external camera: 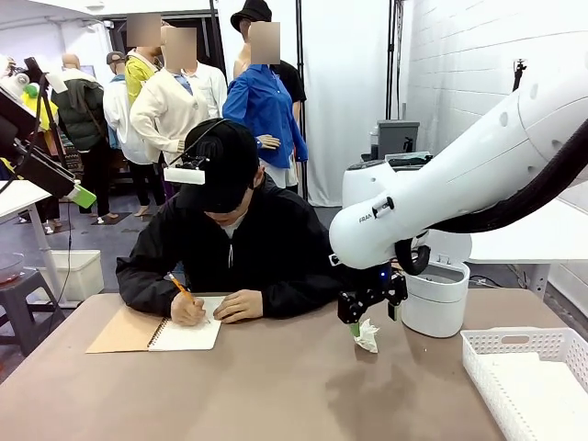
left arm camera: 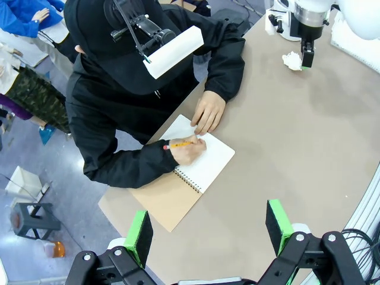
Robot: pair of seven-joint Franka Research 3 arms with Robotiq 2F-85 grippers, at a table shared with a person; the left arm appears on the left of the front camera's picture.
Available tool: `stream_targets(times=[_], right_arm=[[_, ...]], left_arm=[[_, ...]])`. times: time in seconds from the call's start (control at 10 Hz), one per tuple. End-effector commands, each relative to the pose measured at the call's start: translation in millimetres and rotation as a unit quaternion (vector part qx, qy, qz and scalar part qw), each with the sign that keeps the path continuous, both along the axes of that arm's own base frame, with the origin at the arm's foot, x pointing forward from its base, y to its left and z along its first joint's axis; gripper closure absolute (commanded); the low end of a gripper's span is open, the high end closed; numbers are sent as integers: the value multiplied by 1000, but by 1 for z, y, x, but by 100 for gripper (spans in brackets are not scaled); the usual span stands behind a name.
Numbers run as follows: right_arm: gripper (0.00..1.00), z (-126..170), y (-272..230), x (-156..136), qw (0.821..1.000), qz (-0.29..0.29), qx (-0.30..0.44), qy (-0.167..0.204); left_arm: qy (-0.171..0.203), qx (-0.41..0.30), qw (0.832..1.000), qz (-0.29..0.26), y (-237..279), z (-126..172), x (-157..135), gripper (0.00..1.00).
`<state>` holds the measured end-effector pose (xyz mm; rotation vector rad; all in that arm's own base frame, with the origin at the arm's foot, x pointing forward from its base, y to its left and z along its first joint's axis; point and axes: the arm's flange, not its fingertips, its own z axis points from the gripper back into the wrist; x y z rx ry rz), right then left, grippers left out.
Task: Sort the paper based on its condition.
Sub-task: If a person hands you a paper, place it in the Organizing basket , and if it's crumpled, put it in the Trash can.
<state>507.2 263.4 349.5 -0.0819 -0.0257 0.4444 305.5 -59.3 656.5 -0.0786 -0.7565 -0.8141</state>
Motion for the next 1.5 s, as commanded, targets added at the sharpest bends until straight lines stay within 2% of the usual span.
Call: stream_targets(times=[0.0, 0.1, 0.4, 0.5, 0.7, 0.8, 0.9, 1.0, 1.4], right_arm=[[0, -14, 10, 19, 1000, -15, 4, -27], [0, -19, 13, 13, 999, -23, 12, -21], [0, -44, 15, 34, 998, -52, 9, -26], [0, -48, 16, 42, 999, -46, 16, -17], [0, -48, 18, 29, 998, -47, 30, 1], [0, -46, 16, 35, 999, -46, 28, -2], [0, -46, 18, 33, 998, -31, 55, 26], [0, -51, 13, 32, 999, -36, 27, -2], [0, -50, 15, 32, 999, -36, 33, 4]], left_arm=[[0, -1, 1000, 0, 0, 0, 0, 0], [0, -1, 1000, 0, 0, 0, 0, 0], [0, -1, 1000, 0, 0, 0, 0, 0], [0, -1, 1000, 0, 0, 0, 0, 0], [0, -1, 1000, 0, 0, 0, 0, 0], [0, -1, 1000, 0, 0, 0, 0, 0], [0, -1, 1000, 0, 0, 0, 0, 0], [0, -1, 1000, 0, 0, 0, 0, 0], [0, -1, 1000, 0, 0, 0, 0, 0]])
